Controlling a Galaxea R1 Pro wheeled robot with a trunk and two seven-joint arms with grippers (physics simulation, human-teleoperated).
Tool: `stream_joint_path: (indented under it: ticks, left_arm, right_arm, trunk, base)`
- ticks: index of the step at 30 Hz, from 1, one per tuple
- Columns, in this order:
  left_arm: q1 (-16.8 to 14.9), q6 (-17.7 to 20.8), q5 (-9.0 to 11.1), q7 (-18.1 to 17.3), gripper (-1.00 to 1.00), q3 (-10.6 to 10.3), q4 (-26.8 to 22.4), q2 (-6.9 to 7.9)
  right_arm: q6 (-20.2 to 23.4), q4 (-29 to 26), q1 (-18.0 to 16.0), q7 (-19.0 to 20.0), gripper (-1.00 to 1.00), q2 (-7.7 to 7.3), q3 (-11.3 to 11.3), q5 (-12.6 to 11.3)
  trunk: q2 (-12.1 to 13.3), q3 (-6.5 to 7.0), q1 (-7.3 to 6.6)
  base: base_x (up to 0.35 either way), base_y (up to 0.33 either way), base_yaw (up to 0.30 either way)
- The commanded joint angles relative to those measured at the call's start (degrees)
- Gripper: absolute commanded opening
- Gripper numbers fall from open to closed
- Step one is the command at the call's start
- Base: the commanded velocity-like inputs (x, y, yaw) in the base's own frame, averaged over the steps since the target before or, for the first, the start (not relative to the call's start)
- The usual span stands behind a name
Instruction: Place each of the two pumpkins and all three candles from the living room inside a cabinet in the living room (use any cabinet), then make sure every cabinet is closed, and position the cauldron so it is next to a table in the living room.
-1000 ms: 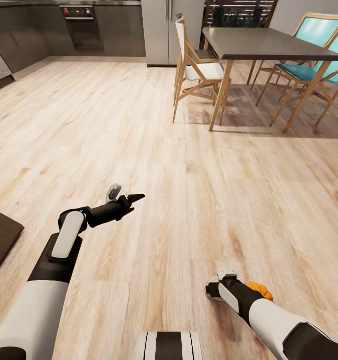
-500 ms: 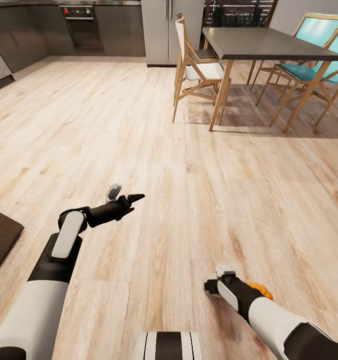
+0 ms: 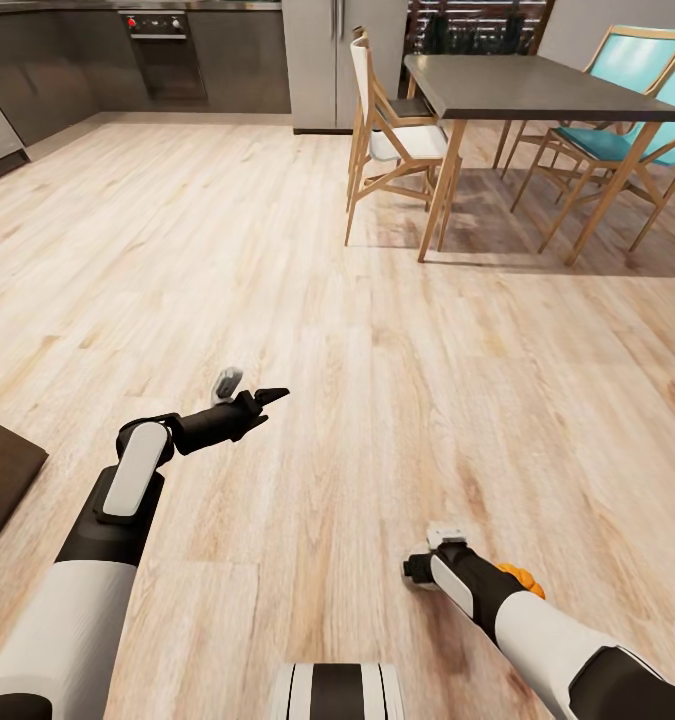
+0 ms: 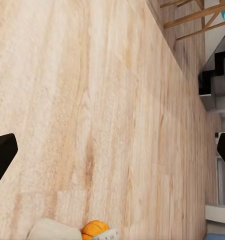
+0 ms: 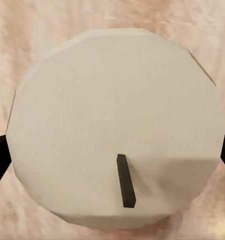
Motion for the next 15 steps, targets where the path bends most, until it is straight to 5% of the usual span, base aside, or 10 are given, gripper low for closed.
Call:
stream_joint_path:
  ticks: [1,15]
  left_arm:
    - [0.0,-0.02,0.0,0.0,1.0,0.0,0.0,0.0]
    - [0.01,-0.45,-0.11,0.0,1.0,-0.08,-0.38,-0.1]
  right_arm:
    - [0.03,-0.25,0.0,0.01,-1.0,-0.02,-0.01,0.0]
    - [6.35,-11.09,0.0,-0.06,-1.0,-2.15,-0.24,-0.23]
  trunk:
    - [0.0,0.0,0.0]
    - [0.0,0.0,0.0]
  base:
    - [0.0,0.0,0.0]
    - [0.0,0.0,0.0]
